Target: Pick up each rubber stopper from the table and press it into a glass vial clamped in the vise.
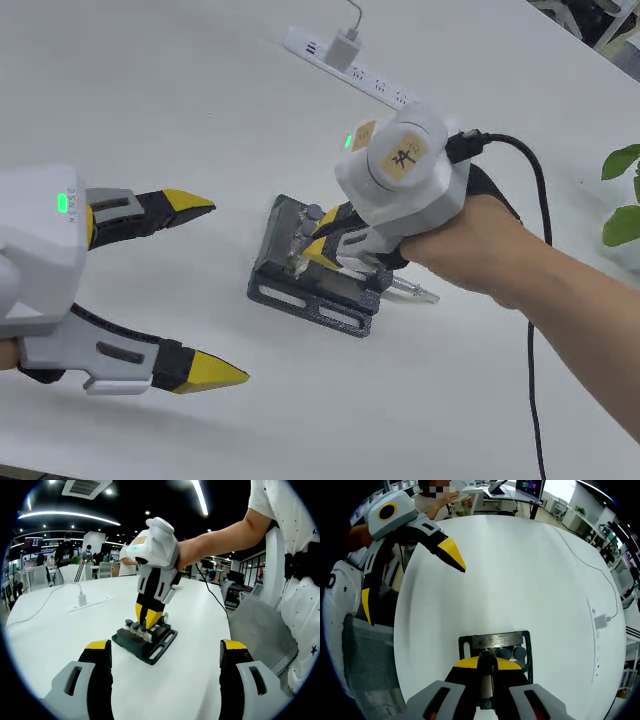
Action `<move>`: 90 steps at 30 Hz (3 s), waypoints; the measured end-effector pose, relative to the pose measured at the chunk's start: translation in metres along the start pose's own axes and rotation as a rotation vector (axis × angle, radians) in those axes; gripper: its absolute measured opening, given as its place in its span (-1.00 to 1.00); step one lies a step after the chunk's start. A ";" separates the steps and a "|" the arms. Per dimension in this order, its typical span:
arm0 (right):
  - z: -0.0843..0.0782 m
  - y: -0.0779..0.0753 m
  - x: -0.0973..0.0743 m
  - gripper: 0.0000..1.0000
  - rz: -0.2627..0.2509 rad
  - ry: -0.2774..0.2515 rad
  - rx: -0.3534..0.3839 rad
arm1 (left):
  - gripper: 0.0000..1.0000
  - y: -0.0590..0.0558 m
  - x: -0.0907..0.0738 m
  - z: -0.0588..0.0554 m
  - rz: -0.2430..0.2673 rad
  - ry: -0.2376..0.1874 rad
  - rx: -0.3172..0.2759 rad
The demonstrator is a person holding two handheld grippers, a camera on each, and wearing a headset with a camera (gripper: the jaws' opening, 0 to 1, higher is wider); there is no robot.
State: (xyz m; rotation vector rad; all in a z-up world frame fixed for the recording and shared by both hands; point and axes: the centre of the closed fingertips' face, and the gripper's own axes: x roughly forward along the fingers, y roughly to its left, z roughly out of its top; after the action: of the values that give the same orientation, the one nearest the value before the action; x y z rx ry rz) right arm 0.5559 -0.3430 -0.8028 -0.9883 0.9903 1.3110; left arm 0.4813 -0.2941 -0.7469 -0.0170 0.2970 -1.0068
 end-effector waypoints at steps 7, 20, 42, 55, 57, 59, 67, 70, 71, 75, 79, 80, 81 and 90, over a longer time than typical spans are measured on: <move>-0.001 0.000 0.000 -0.91 -0.002 0.006 -0.007 | 0.76 -0.001 0.000 0.000 -0.001 0.000 0.001; 0.000 0.000 0.001 -0.91 0.000 0.030 -0.037 | 0.75 0.000 -0.001 -0.001 0.002 -0.001 -0.003; -0.001 0.001 0.006 -0.91 0.023 0.028 0.005 | 0.72 -0.001 0.004 -0.001 -0.001 -0.007 -0.009; -0.001 0.005 0.003 -0.86 0.010 0.001 0.010 | 0.71 -0.004 0.001 0.001 -0.003 -0.007 -0.005; -0.001 0.004 0.003 -0.86 0.008 -0.012 0.022 | 0.71 -0.004 0.000 0.001 0.000 -0.004 -0.004; 0.000 0.003 0.004 -0.86 0.007 -0.017 0.023 | 0.71 -0.004 -0.001 0.000 0.000 -0.003 -0.004; 0.003 0.003 -0.001 -0.77 -0.003 -0.047 0.042 | 0.71 -0.004 0.000 0.001 0.000 -0.003 -0.005; 0.005 0.003 -0.008 -0.80 -0.007 -0.062 0.042 | 0.71 -0.003 0.000 0.002 -0.001 -0.004 -0.005; 0.006 0.002 -0.009 -0.80 -0.009 -0.068 0.044 | 0.71 -0.003 0.000 0.002 -0.001 -0.005 -0.004; 0.006 -0.002 -0.011 -0.87 -0.007 -0.092 0.056 | 0.71 -0.003 0.001 0.002 -0.005 -0.001 -0.001; 0.005 -0.001 -0.012 -0.98 -0.003 -0.100 0.057 | 0.73 -0.003 0.001 0.000 -0.009 0.007 0.001; 0.005 0.000 -0.011 -0.98 0.001 -0.098 0.057 | 0.74 -0.003 0.001 -0.001 -0.010 0.011 0.003; 0.004 0.000 -0.011 -0.98 0.004 -0.097 0.056 | 0.75 -0.003 0.001 -0.002 -0.010 0.014 0.004; 0.002 0.000 -0.005 -1.00 0.015 -0.096 0.051 | 0.75 -0.002 0.002 -0.003 -0.012 0.021 0.005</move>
State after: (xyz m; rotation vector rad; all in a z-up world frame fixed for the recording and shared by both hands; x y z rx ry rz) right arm 0.5556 -0.3421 -0.7977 -0.8727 0.9546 1.3275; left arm 0.4797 -0.2965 -0.7496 -0.0041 0.3137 -1.0201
